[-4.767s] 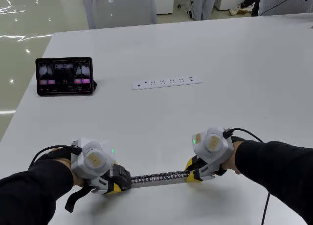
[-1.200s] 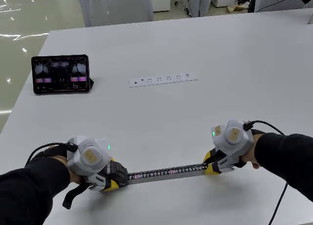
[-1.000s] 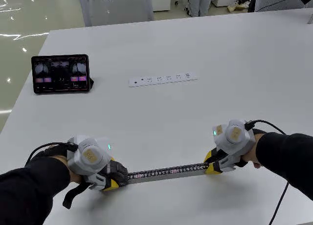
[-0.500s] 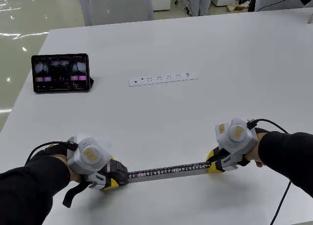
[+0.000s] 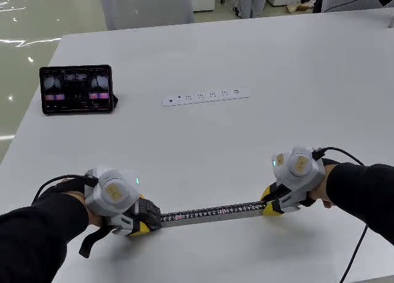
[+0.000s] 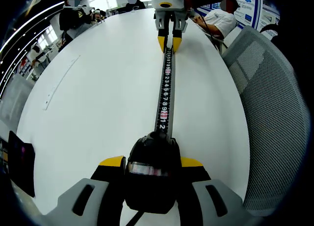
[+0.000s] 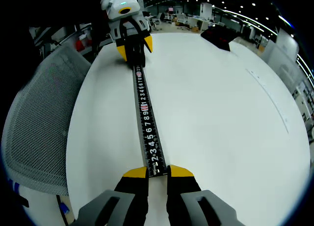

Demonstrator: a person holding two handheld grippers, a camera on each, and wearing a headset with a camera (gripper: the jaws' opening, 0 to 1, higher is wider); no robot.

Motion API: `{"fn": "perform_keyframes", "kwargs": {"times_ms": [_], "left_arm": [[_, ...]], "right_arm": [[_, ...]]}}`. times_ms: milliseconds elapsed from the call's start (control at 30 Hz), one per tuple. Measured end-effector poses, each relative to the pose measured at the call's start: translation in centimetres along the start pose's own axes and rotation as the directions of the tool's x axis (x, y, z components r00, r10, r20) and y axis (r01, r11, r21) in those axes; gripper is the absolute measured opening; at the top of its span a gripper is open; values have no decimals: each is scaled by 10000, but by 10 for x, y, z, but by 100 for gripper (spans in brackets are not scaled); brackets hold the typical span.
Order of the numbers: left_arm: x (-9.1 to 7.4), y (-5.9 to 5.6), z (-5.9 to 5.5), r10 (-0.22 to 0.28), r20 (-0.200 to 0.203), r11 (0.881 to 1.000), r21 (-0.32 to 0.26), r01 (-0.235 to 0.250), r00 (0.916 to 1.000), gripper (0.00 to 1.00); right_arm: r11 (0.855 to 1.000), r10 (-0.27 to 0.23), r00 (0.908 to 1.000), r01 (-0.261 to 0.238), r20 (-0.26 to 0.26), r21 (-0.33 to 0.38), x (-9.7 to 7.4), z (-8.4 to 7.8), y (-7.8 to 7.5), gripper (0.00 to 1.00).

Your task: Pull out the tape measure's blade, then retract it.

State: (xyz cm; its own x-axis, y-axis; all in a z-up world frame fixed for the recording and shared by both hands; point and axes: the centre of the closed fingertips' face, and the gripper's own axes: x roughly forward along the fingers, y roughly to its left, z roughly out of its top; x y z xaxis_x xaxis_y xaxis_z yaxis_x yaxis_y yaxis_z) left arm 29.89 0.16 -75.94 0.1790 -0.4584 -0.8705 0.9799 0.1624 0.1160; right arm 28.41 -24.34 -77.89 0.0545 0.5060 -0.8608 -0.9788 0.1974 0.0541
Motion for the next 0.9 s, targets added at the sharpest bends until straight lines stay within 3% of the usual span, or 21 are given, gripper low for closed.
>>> {"fn": "perform_keyframes", "kwargs": {"times_ms": [267, 467, 767, 900], "left_arm": [[0, 0, 1, -61, 111, 10000, 22, 61, 9999, 36], [1, 0, 2, 39, -32, 9996, 281, -38, 10000, 36], [-1, 1, 3, -47, -64, 10000, -24, 47, 10000, 36], [-5, -1, 3, 13, -189, 9993, 382, -6, 9998, 35]], "right_arm": [[9997, -102, 9998, 98, -183, -218, 1, 1, 0, 11], [9993, -122, 9990, 107, -440, -345, 2, 2, 1, 12], [9970, -64, 9974, 9, -711, -772, 1, 1, 1, 12], [9933, -82, 9963, -18, -859, -1156, 1, 1, 2, 12]]}}
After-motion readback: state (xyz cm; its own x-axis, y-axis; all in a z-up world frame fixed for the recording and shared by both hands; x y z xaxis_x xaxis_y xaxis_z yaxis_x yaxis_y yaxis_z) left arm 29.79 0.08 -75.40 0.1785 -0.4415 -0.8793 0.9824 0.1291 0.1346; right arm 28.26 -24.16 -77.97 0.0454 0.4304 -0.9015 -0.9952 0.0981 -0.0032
